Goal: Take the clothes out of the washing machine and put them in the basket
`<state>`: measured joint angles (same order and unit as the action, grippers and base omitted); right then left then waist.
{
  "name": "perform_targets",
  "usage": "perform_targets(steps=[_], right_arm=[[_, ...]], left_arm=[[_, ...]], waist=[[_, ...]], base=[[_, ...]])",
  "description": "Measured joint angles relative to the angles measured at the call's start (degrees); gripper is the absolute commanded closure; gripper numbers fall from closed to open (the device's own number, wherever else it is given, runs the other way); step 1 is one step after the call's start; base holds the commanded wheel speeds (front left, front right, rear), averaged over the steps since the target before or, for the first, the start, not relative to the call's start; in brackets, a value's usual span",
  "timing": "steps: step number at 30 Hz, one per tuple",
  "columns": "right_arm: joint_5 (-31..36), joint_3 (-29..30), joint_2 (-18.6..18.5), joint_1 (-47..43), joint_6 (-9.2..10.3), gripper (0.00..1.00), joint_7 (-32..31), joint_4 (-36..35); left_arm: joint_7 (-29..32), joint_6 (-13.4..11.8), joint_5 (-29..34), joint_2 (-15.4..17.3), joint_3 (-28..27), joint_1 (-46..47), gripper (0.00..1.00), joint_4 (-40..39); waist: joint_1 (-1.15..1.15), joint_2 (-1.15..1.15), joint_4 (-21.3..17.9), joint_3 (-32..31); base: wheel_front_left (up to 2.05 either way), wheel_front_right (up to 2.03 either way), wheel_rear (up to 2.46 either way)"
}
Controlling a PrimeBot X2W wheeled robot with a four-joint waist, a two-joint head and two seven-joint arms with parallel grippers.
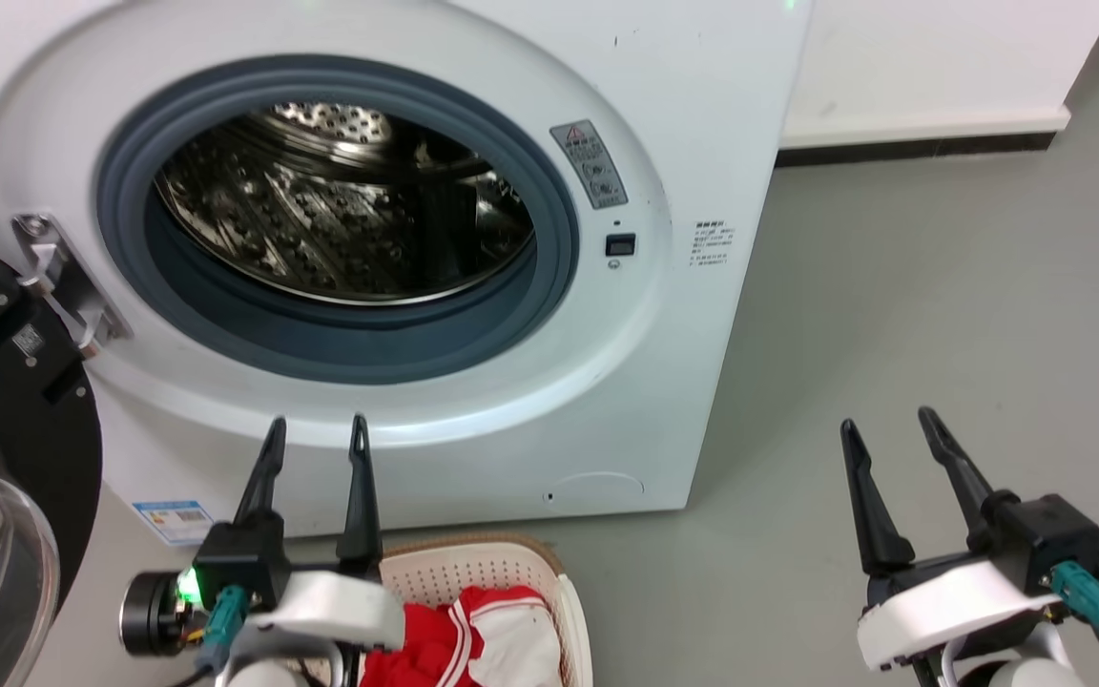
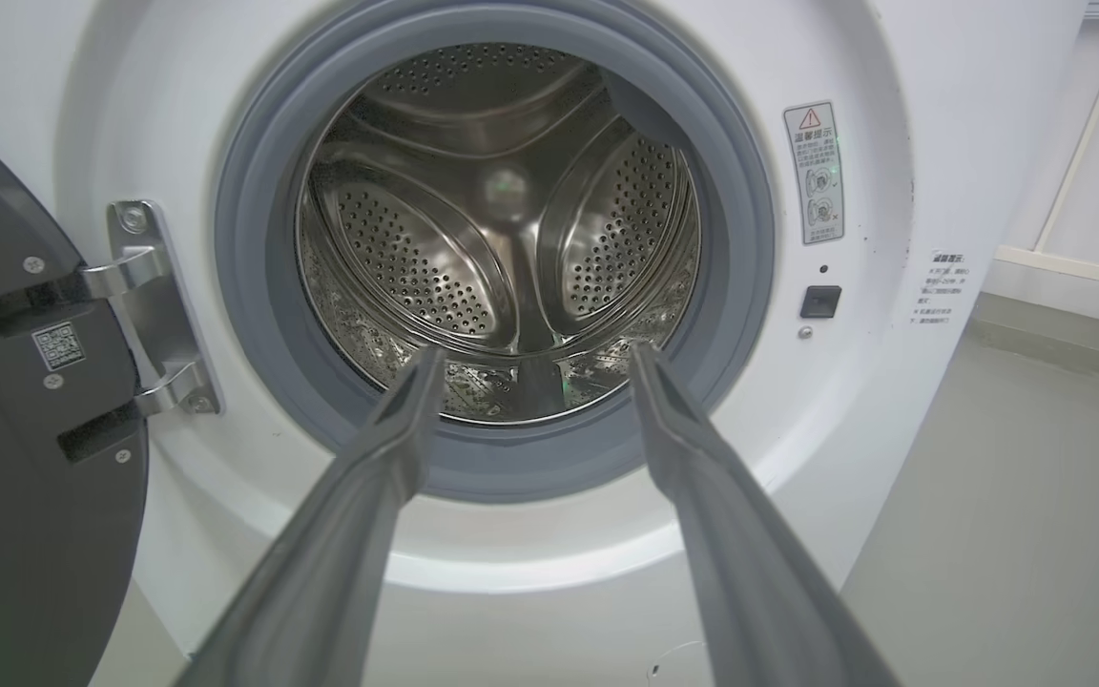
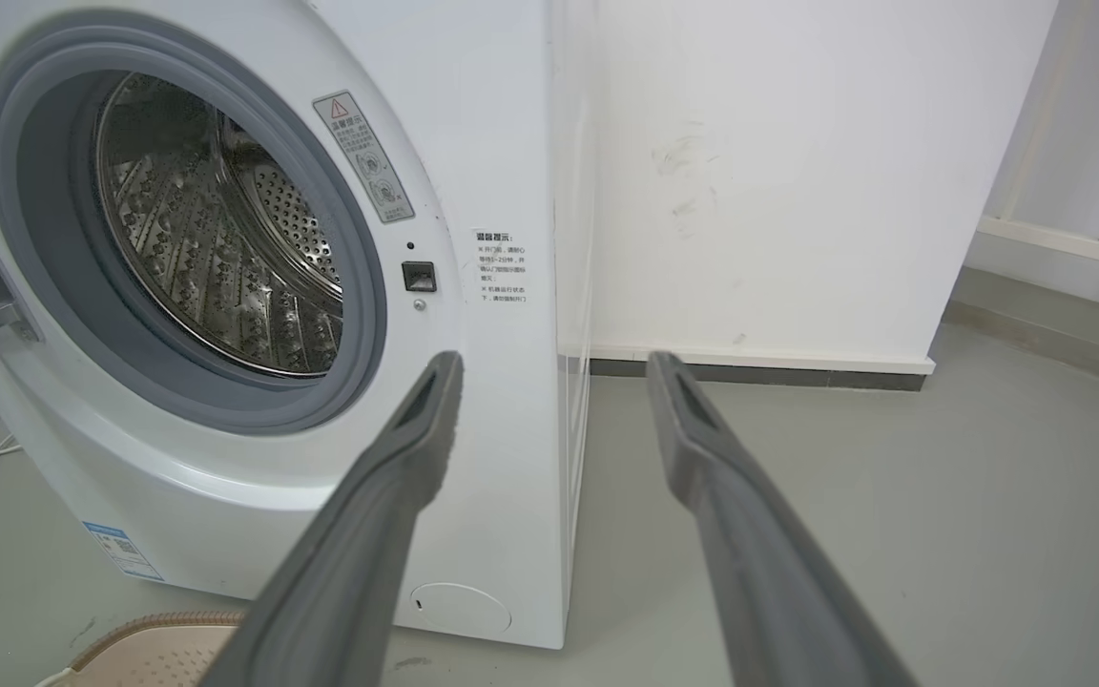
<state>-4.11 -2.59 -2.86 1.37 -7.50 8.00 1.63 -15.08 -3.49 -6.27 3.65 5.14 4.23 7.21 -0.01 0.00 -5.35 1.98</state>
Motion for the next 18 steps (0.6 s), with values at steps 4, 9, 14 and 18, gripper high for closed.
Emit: perform_targets(steps=[4, 9, 14, 18], right_arm=[[0.00, -0.12, 0.00, -1.75, -0.01, 0.00, -0.58, -0.81], [-0.07, -0.41, 0.00, -2.49, -0.01, 0.00, -0.99, -1.43], [-0.38, -0.53, 0.00, -2.83, -0.01, 0.00, -1.08, -1.86], [-0.47, -0.66, 0.00, -2.85, -0.01, 0.00, -1.24, -1.97]], left_arm=[[0.00, -0.11, -0.03, 0.05, -0.10, -2.19, 0.00, -0.02], [0.00, -0.42, -0.11, 0.15, -0.37, -3.36, 0.00, -0.23], [0.00, -0.80, -0.45, 0.15, -0.58, -4.28, 0.00, -0.67], [0.00, -1.00, -0.56, 0.13, -0.58, -4.66, 0.00, -0.92]], waist=[[0.00, 0.00, 0.08, -1.68], [0.00, 0.00, 0.19, -2.34], [0.00, 0.00, 0.47, -2.35], [0.01, 0.00, 0.73, -2.06]], base=[[0.00, 0.00, 0.00], [0.00, 0.00, 0.00], [0.00, 0.00, 0.00], [0.00, 0.00, 0.00]])
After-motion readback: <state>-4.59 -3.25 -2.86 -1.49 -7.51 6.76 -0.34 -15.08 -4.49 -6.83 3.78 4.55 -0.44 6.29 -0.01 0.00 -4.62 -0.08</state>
